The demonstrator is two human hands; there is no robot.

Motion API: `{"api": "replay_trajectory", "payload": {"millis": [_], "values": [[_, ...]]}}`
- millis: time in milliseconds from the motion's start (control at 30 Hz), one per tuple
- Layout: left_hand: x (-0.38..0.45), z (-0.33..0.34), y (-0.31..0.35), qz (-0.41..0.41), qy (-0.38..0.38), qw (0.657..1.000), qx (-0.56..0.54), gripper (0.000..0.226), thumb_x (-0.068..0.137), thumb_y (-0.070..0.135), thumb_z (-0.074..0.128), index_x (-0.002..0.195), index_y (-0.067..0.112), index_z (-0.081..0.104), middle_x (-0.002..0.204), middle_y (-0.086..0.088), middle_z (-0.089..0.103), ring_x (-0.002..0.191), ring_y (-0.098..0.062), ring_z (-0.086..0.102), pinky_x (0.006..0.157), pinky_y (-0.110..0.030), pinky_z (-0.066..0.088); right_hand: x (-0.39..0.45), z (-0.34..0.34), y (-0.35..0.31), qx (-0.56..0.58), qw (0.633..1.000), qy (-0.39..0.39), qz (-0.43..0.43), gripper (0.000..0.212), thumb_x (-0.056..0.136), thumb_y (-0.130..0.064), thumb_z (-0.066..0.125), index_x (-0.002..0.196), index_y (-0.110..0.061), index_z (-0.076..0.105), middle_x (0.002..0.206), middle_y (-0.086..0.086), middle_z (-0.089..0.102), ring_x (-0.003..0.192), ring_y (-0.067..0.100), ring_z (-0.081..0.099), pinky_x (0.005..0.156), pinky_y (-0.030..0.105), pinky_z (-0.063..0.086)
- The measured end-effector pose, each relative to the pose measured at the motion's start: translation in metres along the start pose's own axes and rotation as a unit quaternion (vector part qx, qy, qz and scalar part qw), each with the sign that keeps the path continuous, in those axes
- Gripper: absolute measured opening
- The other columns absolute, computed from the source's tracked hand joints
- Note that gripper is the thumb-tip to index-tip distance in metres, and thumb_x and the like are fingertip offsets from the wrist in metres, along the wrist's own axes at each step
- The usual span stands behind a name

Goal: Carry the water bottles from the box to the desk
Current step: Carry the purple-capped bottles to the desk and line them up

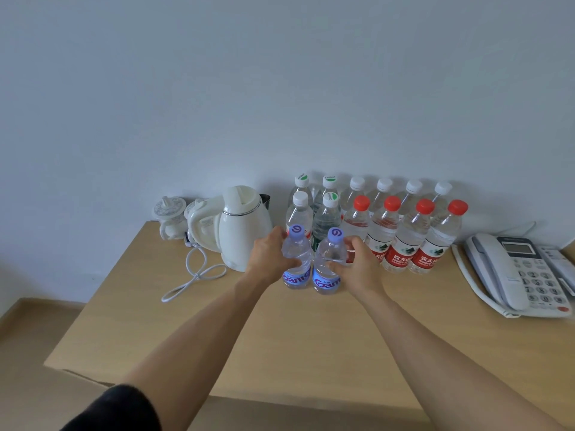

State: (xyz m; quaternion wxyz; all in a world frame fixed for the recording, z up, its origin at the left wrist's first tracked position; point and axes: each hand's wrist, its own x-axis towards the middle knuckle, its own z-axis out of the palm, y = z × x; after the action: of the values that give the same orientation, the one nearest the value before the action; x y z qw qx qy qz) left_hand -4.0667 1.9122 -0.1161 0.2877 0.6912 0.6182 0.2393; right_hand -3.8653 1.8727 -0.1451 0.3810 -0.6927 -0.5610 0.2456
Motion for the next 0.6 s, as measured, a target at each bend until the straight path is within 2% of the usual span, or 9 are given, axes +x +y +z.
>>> {"api": "replay_trajectory", "payload": {"millis": [167,267,367,500,600], "values": [[-0.0003,-0.0010,0.0024,-0.002,0.008,1.000,0.009,0.058,0.073,0.032,0.089,0.118,0.011,0.057,0.105,-0.006,0.069,0.098,-0.025,0.063,0.078,-0.034,0.051,0.0016,-0.0009,-0.0038,0.012,1.000,0.009,-0.010,0.048,0.077,-0.018,0.086,0.117,-0.013,0.060,0.100,-0.009,0.061,0.095,0.014,0.058,0.077,0.028,0.042],[-0.0004,-0.0007,0.0041,-0.002,0.012,1.000,-0.001,0.057,0.073,0.030,0.089,0.117,0.010,0.058,0.103,-0.008,0.069,0.096,-0.027,0.064,0.078,-0.036,0.053,0.0012,0.0008,-0.0058,0.020,1.000,0.012,-0.011,0.047,0.076,-0.018,0.087,0.114,-0.013,0.060,0.098,-0.008,0.062,0.094,0.015,0.060,0.078,0.028,0.044],[-0.0005,0.0009,0.0028,0.003,0.014,1.000,-0.013,0.052,0.076,0.027,0.087,0.116,0.010,0.059,0.104,-0.006,0.068,0.096,-0.026,0.064,0.080,-0.037,0.054,0.0018,-0.0005,-0.0050,0.025,1.000,0.008,-0.007,0.048,0.075,-0.022,0.088,0.113,-0.014,0.060,0.097,-0.008,0.063,0.091,0.013,0.059,0.072,0.022,0.043],[0.0001,0.0030,0.0007,0.013,0.017,1.000,-0.010,0.047,0.076,0.026,0.087,0.110,0.011,0.058,0.098,-0.006,0.068,0.090,-0.026,0.064,0.072,-0.033,0.051,0.0010,-0.0012,-0.0028,0.024,1.000,0.009,-0.008,0.048,0.074,-0.023,0.089,0.111,-0.015,0.060,0.097,-0.008,0.064,0.088,0.011,0.059,0.067,0.012,0.040],[0.0003,0.0040,0.0005,0.016,0.020,1.000,-0.004,0.047,0.076,0.028,0.087,0.110,0.011,0.058,0.098,-0.006,0.068,0.090,-0.025,0.064,0.069,-0.029,0.046,0.0009,0.0016,-0.0027,0.020,1.000,0.017,-0.012,0.047,0.075,-0.022,0.088,0.112,-0.013,0.060,0.100,-0.004,0.067,0.092,0.015,0.061,0.071,0.019,0.043]]}}
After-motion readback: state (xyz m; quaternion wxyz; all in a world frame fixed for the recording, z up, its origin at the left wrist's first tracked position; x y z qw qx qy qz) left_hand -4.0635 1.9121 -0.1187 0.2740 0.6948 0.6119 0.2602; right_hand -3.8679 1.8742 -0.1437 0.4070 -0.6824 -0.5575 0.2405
